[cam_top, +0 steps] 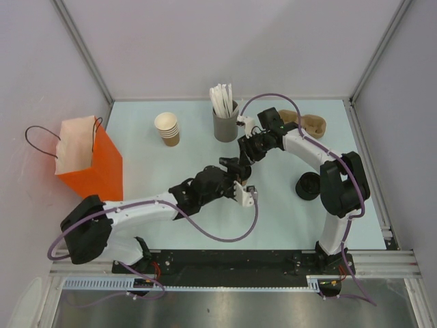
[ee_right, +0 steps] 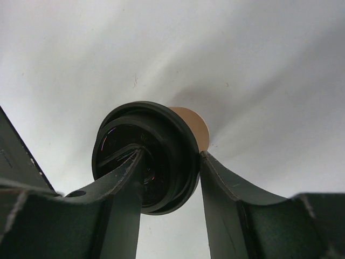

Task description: Pack the takeout coffee

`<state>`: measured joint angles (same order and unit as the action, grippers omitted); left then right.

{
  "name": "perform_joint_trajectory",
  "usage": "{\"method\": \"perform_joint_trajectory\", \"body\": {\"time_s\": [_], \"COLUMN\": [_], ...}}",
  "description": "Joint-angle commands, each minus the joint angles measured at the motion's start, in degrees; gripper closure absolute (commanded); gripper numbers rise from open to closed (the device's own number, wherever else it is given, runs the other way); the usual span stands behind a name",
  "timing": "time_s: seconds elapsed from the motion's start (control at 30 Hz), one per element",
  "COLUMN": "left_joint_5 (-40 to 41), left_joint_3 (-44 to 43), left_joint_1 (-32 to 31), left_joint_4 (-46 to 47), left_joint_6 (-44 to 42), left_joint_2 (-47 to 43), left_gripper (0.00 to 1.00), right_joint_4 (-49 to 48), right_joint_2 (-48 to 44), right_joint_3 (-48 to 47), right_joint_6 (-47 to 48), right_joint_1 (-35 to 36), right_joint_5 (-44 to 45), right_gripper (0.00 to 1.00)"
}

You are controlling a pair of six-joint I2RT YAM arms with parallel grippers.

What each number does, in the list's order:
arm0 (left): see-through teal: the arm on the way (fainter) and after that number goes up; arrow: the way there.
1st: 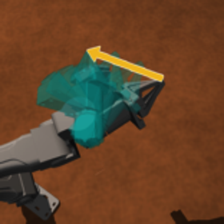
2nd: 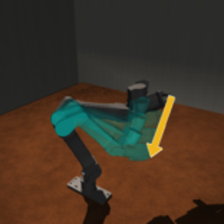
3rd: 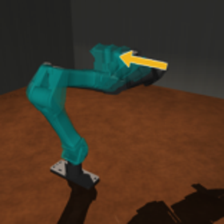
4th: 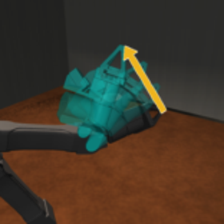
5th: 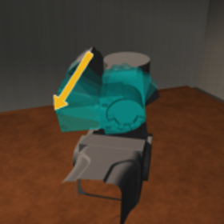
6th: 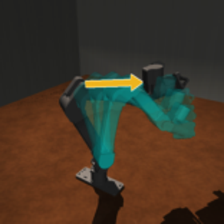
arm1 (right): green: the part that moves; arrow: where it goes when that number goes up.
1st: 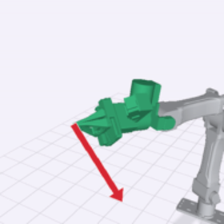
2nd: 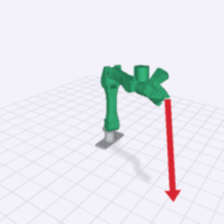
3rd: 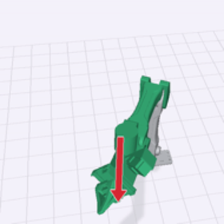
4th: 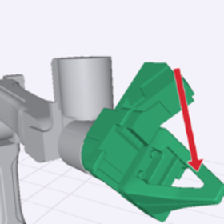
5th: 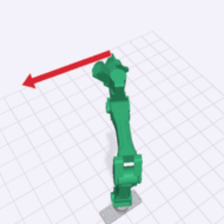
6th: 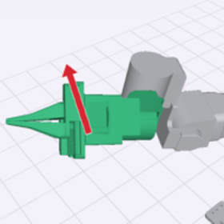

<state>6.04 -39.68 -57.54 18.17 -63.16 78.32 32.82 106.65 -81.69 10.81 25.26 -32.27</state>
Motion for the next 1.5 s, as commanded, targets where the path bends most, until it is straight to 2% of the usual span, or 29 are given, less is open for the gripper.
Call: {"method": "perform_joint_trajectory", "body": {"time_s": [0.0,0.2,0.3,0.37,0.43,0.53,0.6,0.67,0.83,0.97,1.2,1.47], "left_joint_5": [0.4,-2.6,-4.2,-3.2,-3.7,-8.4,-12.0,-19.6,-31.6,-36.3,-41.7,-47.7], "left_joint_3": [-11.6,-25.9,-32.5,-36.9,-43.5,-49.2,-50.0,-49.4,-44.0,-40.8,-42.1,-43.2], "left_joint_1": [2.2,8.1,11.7,13.2,14.5,18.0,20.8,23.9,26.9,27.0,27.9,29.2], "left_joint_4": [-18.7,-40.1,-47.1,-51.5,-61.0,-67.4,-65.5,-63.7,-60.5,-57.3,-54.6,-49.3], "left_joint_6": [5.1,11.5,16.7,19.8,25.1,30.7,34.9,39.0,43.0,46.2,50.3,55.2], "left_joint_2": [-3.8,-4.1,-3.2,-1.6,2.6,5.7,5.6,5.3,8.4,12.6,21.1,24.2], "left_gripper": [0.19,0.17,0.12,0.1,0.1,0.09,0.08,0.06,0.07,0.07,0.08,0.07], "right_joint_4": [4.0,4.9,5.4,5.5,5.6,5.7,5.7,5.7,5.8,5.5,5.5,6.0], "right_joint_2": [3.5,3.6,3.6,3.6,3.5,2.9,2.3,2.0,1.3,1.0,-0.9,-2.5], "right_joint_3": [2.9,2.9,2.9,2.9,2.9,2.9,2.9,2.9,2.9,2.9,2.9,2.9], "right_joint_6": [4.9,6.8,7.8,7.9,8.1,7.7,7.7,7.8,7.6,7.7,8.1,8.5], "right_joint_1": [-1.0,-1.2,-1.2,-1.2,-1.3,-1.3,-1.3,-1.4,-1.4,-1.3,-1.4,-2.2], "right_joint_5": [10.0,7.8,7.0,7.0,7.0,6.9,6.5,6.4,5.5,4.9,3.9,0.5], "right_gripper": [0.53,0.53,0.53,0.53,0.53,0.53,0.53,0.52,0.51,0.5,0.46,0.42]}}
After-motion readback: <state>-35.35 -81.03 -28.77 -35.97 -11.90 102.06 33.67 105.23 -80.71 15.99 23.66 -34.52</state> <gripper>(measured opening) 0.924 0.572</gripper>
